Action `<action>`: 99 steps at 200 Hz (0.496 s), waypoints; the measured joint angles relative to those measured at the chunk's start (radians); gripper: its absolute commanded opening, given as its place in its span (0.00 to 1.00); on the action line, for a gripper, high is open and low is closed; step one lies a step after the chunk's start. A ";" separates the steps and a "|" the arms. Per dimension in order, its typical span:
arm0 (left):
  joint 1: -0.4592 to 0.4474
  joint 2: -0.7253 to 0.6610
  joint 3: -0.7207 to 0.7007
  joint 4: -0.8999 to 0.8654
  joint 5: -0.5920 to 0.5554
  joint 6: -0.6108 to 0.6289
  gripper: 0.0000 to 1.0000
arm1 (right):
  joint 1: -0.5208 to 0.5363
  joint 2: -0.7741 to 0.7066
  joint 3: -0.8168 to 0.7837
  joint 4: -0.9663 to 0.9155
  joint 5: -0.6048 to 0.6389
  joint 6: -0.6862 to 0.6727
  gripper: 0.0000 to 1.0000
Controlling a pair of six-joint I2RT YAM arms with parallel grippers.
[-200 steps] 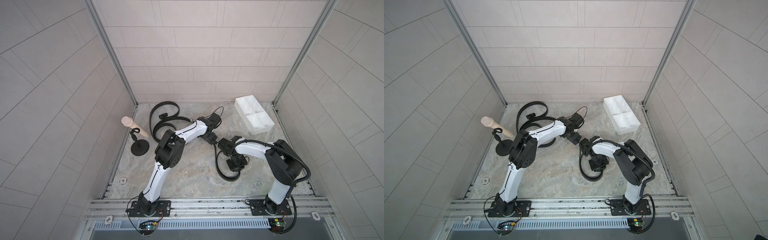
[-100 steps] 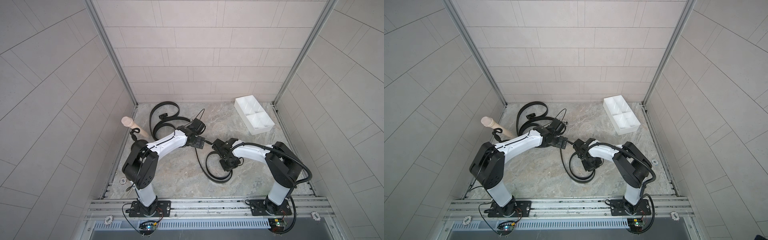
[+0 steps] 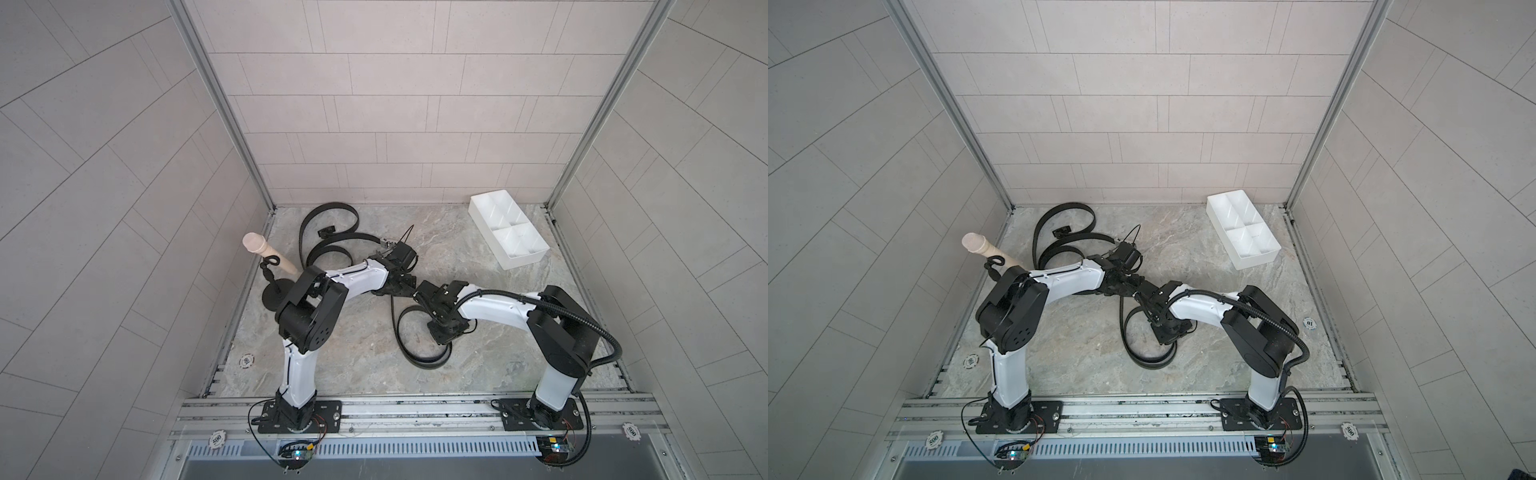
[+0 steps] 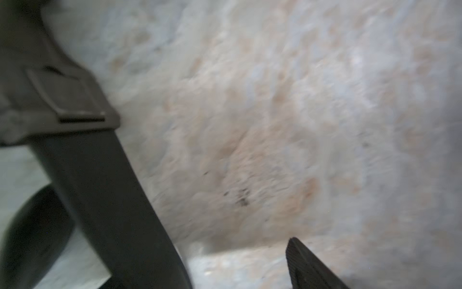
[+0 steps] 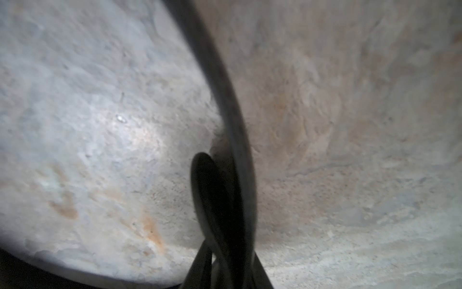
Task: Place the belts into the storage roll
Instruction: Roll the belt at the center of the board.
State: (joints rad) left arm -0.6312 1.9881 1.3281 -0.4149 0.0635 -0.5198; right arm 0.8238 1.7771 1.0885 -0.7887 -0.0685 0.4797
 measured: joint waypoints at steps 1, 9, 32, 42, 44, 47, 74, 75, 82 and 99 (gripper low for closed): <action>0.000 0.003 0.005 0.000 0.002 0.000 0.82 | 0.000 0.001 0.000 0.000 0.000 0.000 0.23; -0.001 0.038 0.056 0.000 0.017 0.000 0.82 | 0.006 0.006 0.007 -0.001 -0.001 0.000 0.23; -0.031 0.150 0.233 -0.022 0.060 0.024 0.85 | 0.027 0.037 0.047 0.003 -0.005 0.002 0.25; -0.054 0.189 0.299 -0.036 0.076 0.042 0.87 | 0.034 0.053 0.070 0.005 -0.005 0.004 0.27; -0.059 0.195 0.308 -0.039 0.078 0.047 0.88 | 0.035 0.056 0.074 0.005 -0.005 0.006 0.27; -0.065 0.200 0.319 -0.043 0.080 0.049 0.89 | 0.036 0.060 0.080 0.005 -0.005 0.006 0.28; -0.100 0.191 0.304 -0.067 0.092 0.082 0.95 | 0.040 0.080 0.113 0.004 0.005 0.012 0.38; -0.101 0.188 0.299 -0.069 0.092 0.084 0.95 | 0.040 0.080 0.113 0.004 0.005 0.013 0.39; -0.099 0.171 0.269 -0.071 0.093 0.089 0.96 | 0.040 0.080 0.114 -0.003 0.013 0.014 0.42; -0.070 0.112 0.184 -0.061 0.090 0.095 0.98 | 0.052 0.079 0.115 -0.019 0.002 -0.001 0.50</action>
State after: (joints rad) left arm -0.7010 2.1002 1.5124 -0.4759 0.1532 -0.4252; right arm 0.8761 1.8565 1.2034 -0.8074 -0.0662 0.4786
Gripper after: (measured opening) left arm 0.968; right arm 0.452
